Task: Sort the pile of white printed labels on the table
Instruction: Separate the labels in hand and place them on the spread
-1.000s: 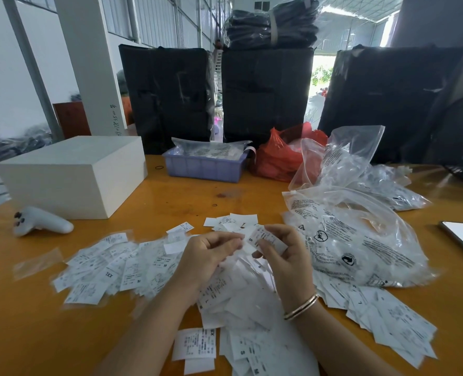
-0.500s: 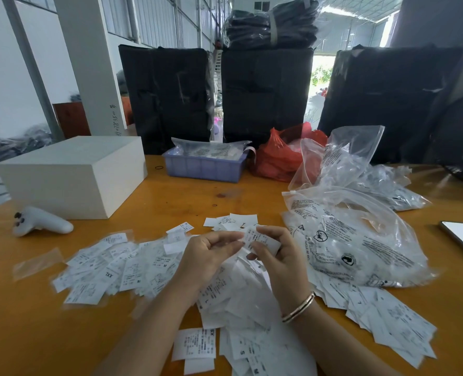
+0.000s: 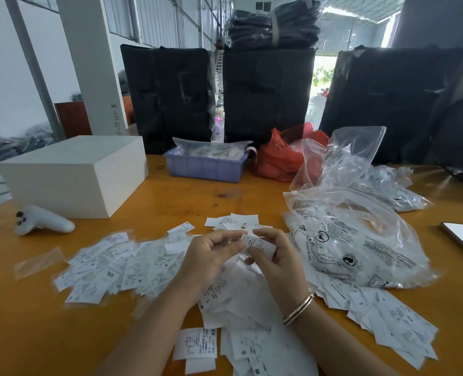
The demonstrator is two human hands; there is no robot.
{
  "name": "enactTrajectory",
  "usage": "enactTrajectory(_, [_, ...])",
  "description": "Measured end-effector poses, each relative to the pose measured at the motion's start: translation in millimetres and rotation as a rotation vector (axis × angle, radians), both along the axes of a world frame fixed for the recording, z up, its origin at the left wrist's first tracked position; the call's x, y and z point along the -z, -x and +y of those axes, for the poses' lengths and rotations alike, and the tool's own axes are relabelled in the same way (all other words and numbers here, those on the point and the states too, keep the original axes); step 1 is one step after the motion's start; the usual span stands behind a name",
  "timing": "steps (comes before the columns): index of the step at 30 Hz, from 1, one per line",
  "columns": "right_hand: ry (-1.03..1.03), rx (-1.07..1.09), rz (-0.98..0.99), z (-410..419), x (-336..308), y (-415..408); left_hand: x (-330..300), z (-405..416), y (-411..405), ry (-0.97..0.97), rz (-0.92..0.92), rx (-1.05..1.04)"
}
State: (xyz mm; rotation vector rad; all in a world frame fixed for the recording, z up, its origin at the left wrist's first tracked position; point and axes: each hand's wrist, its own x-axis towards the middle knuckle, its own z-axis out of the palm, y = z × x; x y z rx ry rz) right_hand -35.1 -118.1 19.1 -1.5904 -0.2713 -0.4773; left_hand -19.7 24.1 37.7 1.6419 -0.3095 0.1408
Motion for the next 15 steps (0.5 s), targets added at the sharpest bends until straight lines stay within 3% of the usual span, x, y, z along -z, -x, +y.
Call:
enactTrajectory(6, [0.145, 0.017, 0.025, -1.3, 1.1, -2.1, 5.4, 0.5, -2.6, 0.032, -0.003, 0.022])
enactTrajectory(15, [0.281, 0.032, 0.044, 0.0, 1.2, -2.0, 6.5, 2.8, -5.6, -0.088, -0.074, -0.057])
